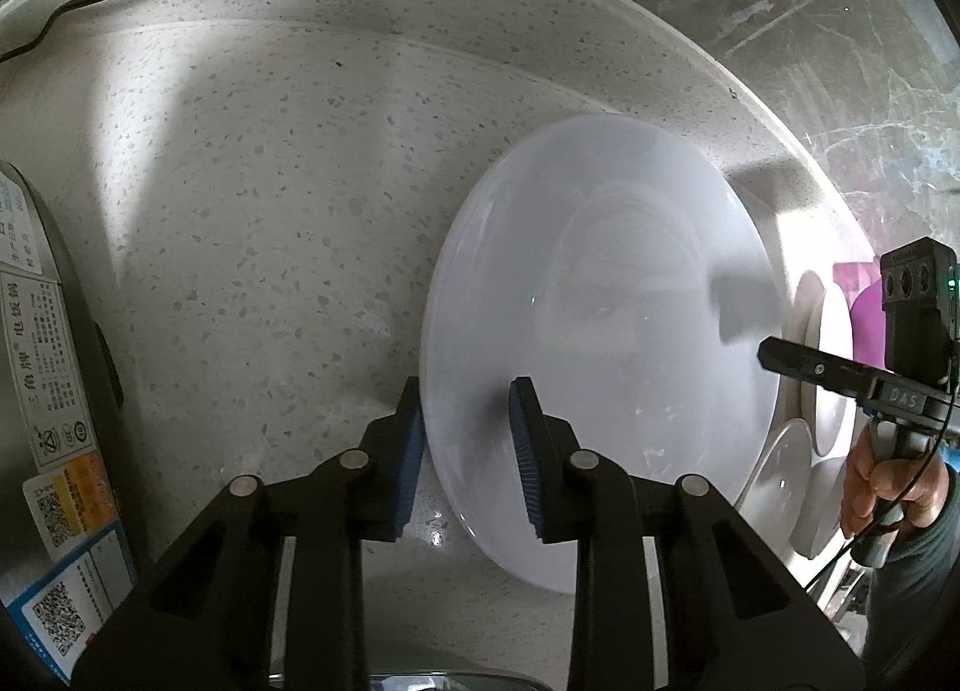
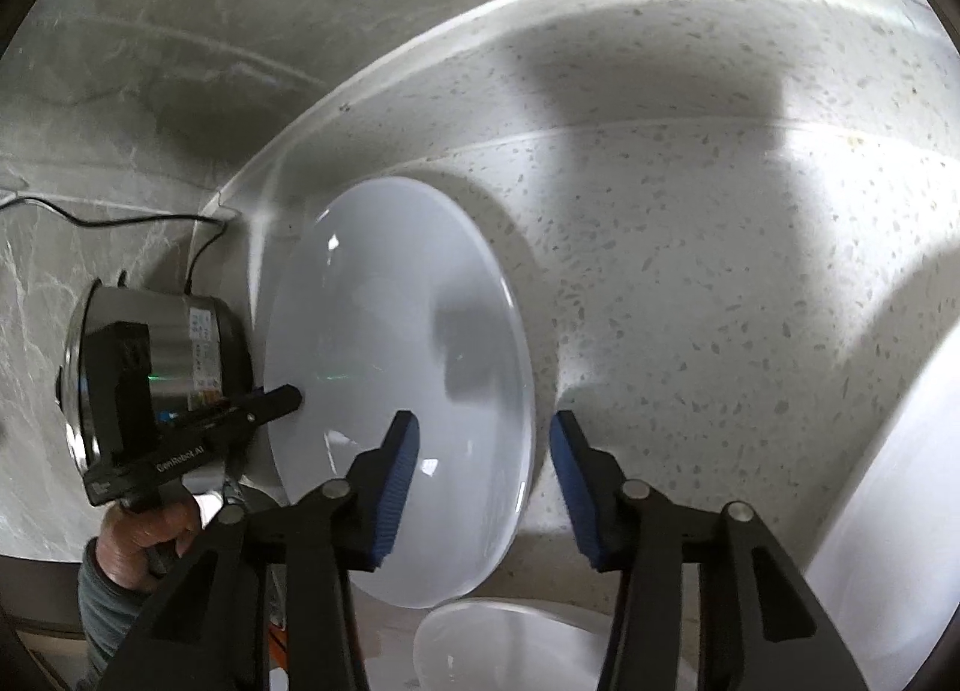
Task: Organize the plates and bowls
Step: 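Lift the large white plate with both tools and carry it along the counter, then lower the plate onto the counter and open both tools, then move both tools to the white plate beside the purple bowl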
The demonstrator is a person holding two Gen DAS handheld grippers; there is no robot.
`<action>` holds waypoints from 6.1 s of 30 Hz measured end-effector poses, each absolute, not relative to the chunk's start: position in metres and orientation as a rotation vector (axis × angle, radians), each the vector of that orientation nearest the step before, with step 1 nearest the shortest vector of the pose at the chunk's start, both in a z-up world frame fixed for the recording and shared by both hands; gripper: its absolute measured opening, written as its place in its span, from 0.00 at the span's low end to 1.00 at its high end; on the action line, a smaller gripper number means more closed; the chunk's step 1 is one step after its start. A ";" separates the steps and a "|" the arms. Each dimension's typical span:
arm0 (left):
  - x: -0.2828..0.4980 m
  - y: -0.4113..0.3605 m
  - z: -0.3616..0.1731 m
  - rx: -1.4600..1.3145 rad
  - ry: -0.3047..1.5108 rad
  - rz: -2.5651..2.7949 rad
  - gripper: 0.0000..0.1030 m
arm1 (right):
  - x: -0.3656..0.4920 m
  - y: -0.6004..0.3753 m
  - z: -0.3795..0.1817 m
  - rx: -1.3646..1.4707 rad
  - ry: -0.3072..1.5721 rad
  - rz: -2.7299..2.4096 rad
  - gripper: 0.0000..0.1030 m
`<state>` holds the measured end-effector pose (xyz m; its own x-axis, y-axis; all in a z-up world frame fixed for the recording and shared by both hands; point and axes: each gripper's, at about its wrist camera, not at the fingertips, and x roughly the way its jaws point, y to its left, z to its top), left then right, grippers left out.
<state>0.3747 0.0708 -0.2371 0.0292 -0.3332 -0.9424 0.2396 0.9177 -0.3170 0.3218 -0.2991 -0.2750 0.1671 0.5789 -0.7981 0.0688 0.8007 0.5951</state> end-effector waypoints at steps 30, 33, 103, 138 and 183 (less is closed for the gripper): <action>0.375 0.065 -0.219 -0.055 1.397 -0.431 0.23 | 0.316 -0.308 -0.267 0.536 1.339 0.373 0.16; 0.372 0.066 -0.210 -0.055 1.392 -0.429 0.23 | 0.313 -0.310 -0.261 0.537 1.332 0.378 0.16; -0.068 0.006 -0.193 -0.108 1.341 -0.388 0.24 | 0.003 -0.365 -0.273 0.447 1.293 0.533 0.16; -0.070 0.023 -0.207 -0.179 1.262 -0.374 0.77 | -0.004 -0.365 -0.286 0.396 1.165 0.542 0.74; 0.314 -0.225 -0.184 0.171 1.394 -0.919 0.98 | 0.115 -0.530 -0.281 1.091 0.836 0.144 0.69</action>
